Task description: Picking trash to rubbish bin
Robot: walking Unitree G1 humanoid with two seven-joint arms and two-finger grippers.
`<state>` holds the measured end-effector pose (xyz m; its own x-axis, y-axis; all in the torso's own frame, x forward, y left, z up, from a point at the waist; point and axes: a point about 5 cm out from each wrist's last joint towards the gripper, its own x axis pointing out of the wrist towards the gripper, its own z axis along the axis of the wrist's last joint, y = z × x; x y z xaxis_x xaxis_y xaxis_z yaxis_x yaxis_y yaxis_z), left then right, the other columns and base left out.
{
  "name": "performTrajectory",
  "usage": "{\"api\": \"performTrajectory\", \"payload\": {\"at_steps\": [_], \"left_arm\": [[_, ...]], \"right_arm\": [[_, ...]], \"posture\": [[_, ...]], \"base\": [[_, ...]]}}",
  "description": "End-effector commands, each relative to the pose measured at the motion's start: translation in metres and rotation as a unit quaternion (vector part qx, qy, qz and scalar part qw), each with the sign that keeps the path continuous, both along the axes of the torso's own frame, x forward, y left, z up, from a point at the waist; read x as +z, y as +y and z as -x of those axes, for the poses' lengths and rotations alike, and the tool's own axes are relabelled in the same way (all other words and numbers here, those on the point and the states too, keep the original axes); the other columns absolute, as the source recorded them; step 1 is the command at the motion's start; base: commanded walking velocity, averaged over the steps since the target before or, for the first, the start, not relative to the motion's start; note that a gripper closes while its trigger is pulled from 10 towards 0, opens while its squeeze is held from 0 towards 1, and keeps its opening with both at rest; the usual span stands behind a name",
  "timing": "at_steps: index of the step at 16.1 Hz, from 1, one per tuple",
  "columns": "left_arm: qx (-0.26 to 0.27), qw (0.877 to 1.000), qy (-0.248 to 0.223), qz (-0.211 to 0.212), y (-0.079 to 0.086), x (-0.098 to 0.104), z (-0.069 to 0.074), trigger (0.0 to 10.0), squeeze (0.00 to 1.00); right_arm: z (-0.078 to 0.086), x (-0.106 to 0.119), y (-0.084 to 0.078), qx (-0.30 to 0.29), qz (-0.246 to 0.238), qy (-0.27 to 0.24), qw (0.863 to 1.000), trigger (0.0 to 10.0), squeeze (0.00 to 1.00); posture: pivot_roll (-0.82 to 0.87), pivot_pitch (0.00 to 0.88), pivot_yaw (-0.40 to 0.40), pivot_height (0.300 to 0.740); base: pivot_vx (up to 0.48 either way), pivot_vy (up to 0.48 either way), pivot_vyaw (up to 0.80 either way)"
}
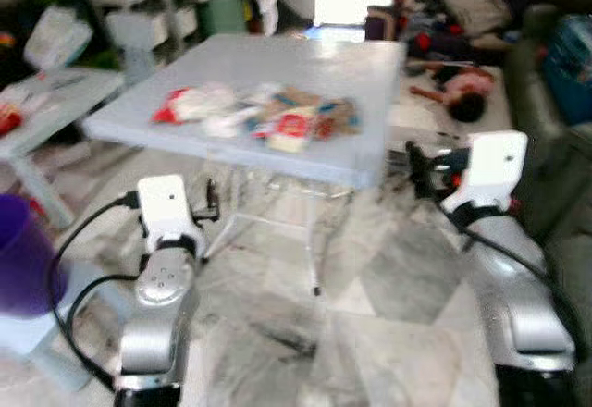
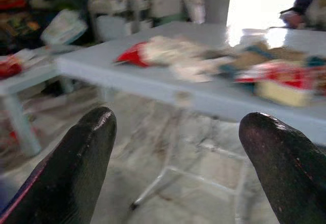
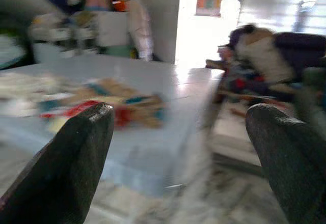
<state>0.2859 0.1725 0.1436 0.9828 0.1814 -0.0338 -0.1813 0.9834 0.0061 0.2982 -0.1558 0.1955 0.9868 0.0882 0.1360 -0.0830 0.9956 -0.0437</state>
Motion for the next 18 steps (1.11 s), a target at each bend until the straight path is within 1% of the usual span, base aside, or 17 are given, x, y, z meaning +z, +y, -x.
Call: {"api": "performTrajectory", "payload": {"at_steps": [1,2,3,4,5,6,8,14,18], "left_arm": [[0.002,1.0,-0.017,-0.005,0.003,0.007,-0.002,10.0,0.0],[0.006,1.0,-0.031,0.0,0.002,0.012,-0.002,10.0,0.0],[0.004,0.999,-0.035,-0.015,0.002,0.017,-0.003,10.0,0.0],[0.008,0.999,-0.039,-0.015,0.002,0.018,-0.003,10.0,0.0],[0.01,0.999,-0.04,-0.002,0.002,0.02,-0.004,10.0,0.0],[0.011,0.999,-0.039,0.0,0.003,0.021,-0.005,10.0,0.0],[-0.006,0.999,-0.044,0.018,0.001,0.022,-0.005,10.0,0.0],[-0.014,0.999,-0.039,0.019,-0.002,0.02,-0.005,10.0,0.0],[-0.017,0.999,-0.036,0.016,-0.003,0.019,-0.004,10.0,0.0]], "right_arm": [[0.001,0.006,-0.002,-0.006,0.002,-0.011,1.0,10.0,0.0],[0.001,0.006,-0.003,-0.005,0.003,-0.011,1.0,10.0,0.0],[0.001,0.006,-0.002,-0.005,0.004,-0.011,1.0,10.0,0.0],[0.0,0.006,-0.002,-0.004,0.004,-0.011,1.0,10.0,0.0],[0.0,0.006,-0.002,-0.003,0.005,-0.012,1.0,10.0,0.0],[0.0,0.006,-0.001,-0.002,0.006,-0.013,1.0,10.0,0.0],[0.0,0.006,-0.001,-0.002,0.007,-0.013,1.0,10.0,0.0],[0.0,0.007,0.0,0.0,0.005,-0.014,1.0,10.0,0.0],[0.002,0.003,0.005,0.007,0.003,-0.01,1.0,10.0,0.0]], "posture": [[0.06,0.0,0.002,0.74],[0.06,0.0,0.002,0.74],[0.06,0.0,0.002,0.74],[0.06,0.0,0.002,0.74],[0.06,0.0,0.002,0.74],[0.06,0.0,0.002,0.74],[0.06,0.0,0.003,0.74],[0.06,0.0,0.003,0.74],[0.07,0.0,0.004,0.74]], "base": [[0.0,0.0,0.0],[0.0,0.0,0.0],[0.0,0.0,0.0],[0.0,0.0,0.0],[0.0,0.0,0.0],[0.0,0.0,0.0],[0.0,0.0,0.0],[0.28,0.0,0.0],[0.301,0.0,0.0]]}}
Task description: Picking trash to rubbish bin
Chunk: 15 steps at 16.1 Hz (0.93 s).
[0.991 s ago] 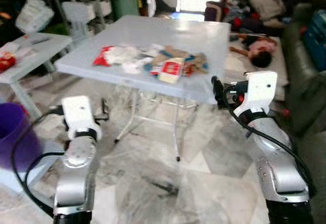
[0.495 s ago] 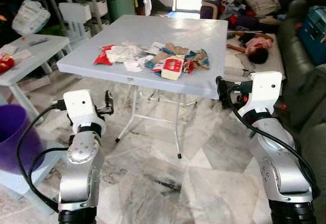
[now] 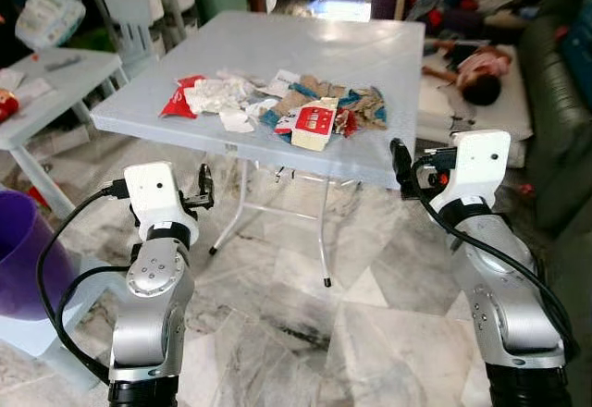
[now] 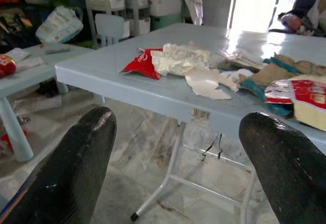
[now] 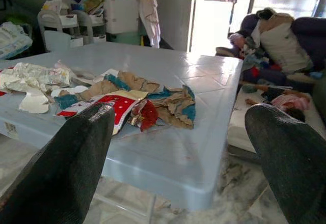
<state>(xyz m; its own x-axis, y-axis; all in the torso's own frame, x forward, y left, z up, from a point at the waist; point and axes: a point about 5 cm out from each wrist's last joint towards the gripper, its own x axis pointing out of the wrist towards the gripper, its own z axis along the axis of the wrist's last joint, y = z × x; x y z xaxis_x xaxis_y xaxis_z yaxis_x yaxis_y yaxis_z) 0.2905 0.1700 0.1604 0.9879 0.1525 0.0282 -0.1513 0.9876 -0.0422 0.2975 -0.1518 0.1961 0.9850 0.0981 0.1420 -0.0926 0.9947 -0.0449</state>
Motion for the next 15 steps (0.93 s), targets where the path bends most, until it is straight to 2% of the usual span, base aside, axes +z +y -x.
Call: {"api": "performTrajectory", "payload": {"at_steps": [1,15], "left_arm": [[-0.002,1.0,0.002,-0.004,0.0,0.0,0.0,10.0,0.0],[-0.011,1.0,0.014,-0.008,-0.006,-0.006,-0.003,10.0,0.0]], "right_arm": [[0.001,0.001,0.003,0.006,0.004,-0.004,1.0,10.0,0.0],[0.002,-0.012,0.009,0.031,0.012,0.022,0.999,10.0,0.0]], "posture": [[0.07,0.0,0.005,0.74],[0.06,0.0,0.004,0.74]], "base": [[0.319,0.0,0.0],[0.334,0.0,0.0]]}}
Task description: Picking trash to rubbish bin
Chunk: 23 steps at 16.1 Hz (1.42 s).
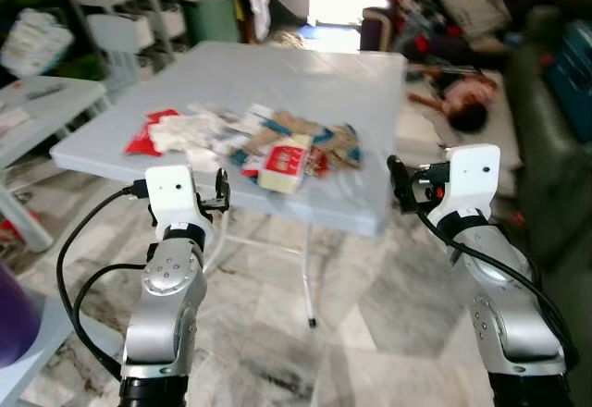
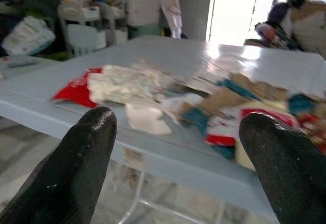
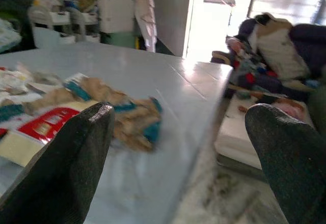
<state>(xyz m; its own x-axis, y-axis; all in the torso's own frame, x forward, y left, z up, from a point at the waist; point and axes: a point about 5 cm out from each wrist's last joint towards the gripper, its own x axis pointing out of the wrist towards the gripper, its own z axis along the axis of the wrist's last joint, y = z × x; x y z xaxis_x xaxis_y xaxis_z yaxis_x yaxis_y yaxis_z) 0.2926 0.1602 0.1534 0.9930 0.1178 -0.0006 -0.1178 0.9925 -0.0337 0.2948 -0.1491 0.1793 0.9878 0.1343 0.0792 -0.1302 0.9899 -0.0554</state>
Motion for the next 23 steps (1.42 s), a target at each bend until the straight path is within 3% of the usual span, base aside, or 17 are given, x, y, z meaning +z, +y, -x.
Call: {"api": "performTrajectory", "payload": {"at_steps": [1,9,14,18,23], "left_arm": [[0.006,1.0,-0.002,-0.007,0.004,0.002,-0.001,10.0,0.0],[0.005,1.0,0.005,-0.012,0.003,-0.002,0.0,10.0,0.0],[0.0,1.0,0.011,-0.01,-0.003,-0.006,0.0,10.0,0.0],[-0.013,1.0,0.027,-0.01,-0.009,-0.013,-0.005,10.0,0.0],[-0.027,0.997,0.076,-0.001,-0.014,-0.034,-0.016,10.0,0.0]], "right_arm": [[-0.001,0.005,0.006,0.015,0.004,-0.009,1.0,10.0,0.0],[0.0,0.003,0.009,0.024,0.005,-0.007,1.0,10.0,0.0],[0.001,0.001,0.009,0.028,0.006,-0.002,1.0,10.0,0.0],[0.014,-0.01,0.028,0.129,-0.01,0.045,0.991,10.0,0.0],[0.025,-0.015,0.038,0.187,-0.001,0.076,0.98,10.0,0.0]], "posture": [[0.06,0.0,0.004,0.74],[0.06,0.0,0.005,0.74],[0.05,0.0,-0.001,0.74],[0.04,0.0,-0.007,0.74],[0.01,0.0,-0.009,0.74]], "base": [[0.349,0.0,0.0],[0.448,0.0,0.0],[0.15,0.0,0.0],[0.0,0.0,0.0],[0.0,0.0,0.0]]}}
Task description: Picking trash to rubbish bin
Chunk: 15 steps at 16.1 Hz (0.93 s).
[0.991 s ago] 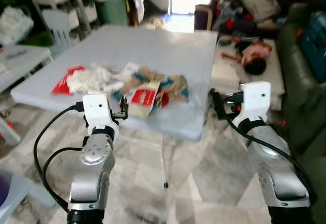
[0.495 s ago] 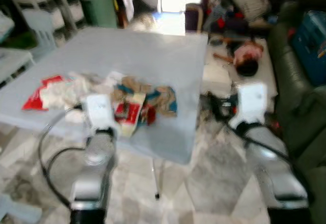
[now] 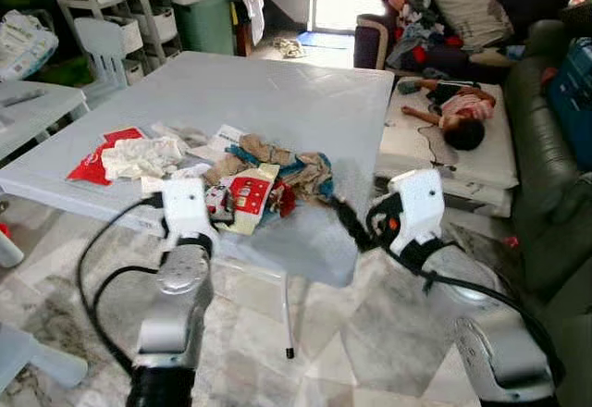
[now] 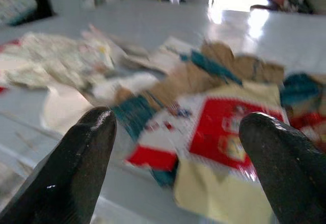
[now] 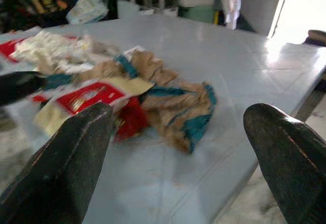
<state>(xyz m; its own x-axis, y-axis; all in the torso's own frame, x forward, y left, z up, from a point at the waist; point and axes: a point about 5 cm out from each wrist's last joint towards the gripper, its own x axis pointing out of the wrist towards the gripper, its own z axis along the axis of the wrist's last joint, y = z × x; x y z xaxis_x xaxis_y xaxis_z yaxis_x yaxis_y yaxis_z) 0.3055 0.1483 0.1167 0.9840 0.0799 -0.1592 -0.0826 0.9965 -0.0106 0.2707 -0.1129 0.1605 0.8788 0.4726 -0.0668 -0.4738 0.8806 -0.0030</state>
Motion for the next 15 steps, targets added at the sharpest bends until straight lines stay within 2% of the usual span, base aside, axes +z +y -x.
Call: {"api": "performTrajectory", "payload": {"at_steps": [1,5,9,10,13,15], "left_arm": [[-0.012,1.0,-0.001,0.005,-0.003,0.0,-0.006,10.0,0.0],[-0.021,1.0,0.008,0.011,-0.005,-0.005,-0.017,10.0,0.0],[-0.007,1.0,0.005,0.003,-0.001,-0.003,-0.03,10.0,0.0],[-0.005,1.0,0.017,0.0,0.002,-0.007,-0.033,10.0,0.0],[-0.017,0.999,0.045,0.0,0.003,-0.016,-0.034,10.0,0.0],[-0.047,0.997,0.056,0.008,-0.001,-0.021,-0.035,10.0,0.0]], "right_arm": [[0.003,0.003,0.002,0.02,0.004,0.003,1.0,10.0,0.0],[0.009,0.002,0.002,0.041,0.007,0.011,0.999,10.0,0.0],[0.012,0.004,0.003,0.054,0.014,0.014,0.998,10.0,0.0],[0.012,0.005,0.004,0.061,0.011,0.018,0.998,10.0,0.0],[0.023,0.004,0.014,0.125,0.0,0.042,0.991,10.0,0.0],[0.028,0.002,0.019,0.139,0.001,0.047,0.989,10.0,0.0]], "posture": [[0.01,0.0,-0.009,0.74],[-0.02,0.0,-0.009,0.74],[-0.02,0.0,-0.017,0.74],[-0.02,0.0,-0.019,0.74],[-0.02,0.0,-0.023,0.74],[-0.02,0.0,-0.024,0.74]], "base": [[0.0,0.0,0.0],[0.0,0.0,0.0],[0.0,0.0,0.0],[0.0,0.0,0.0],[0.0,0.0,0.0],[0.0,0.0,0.0]]}}
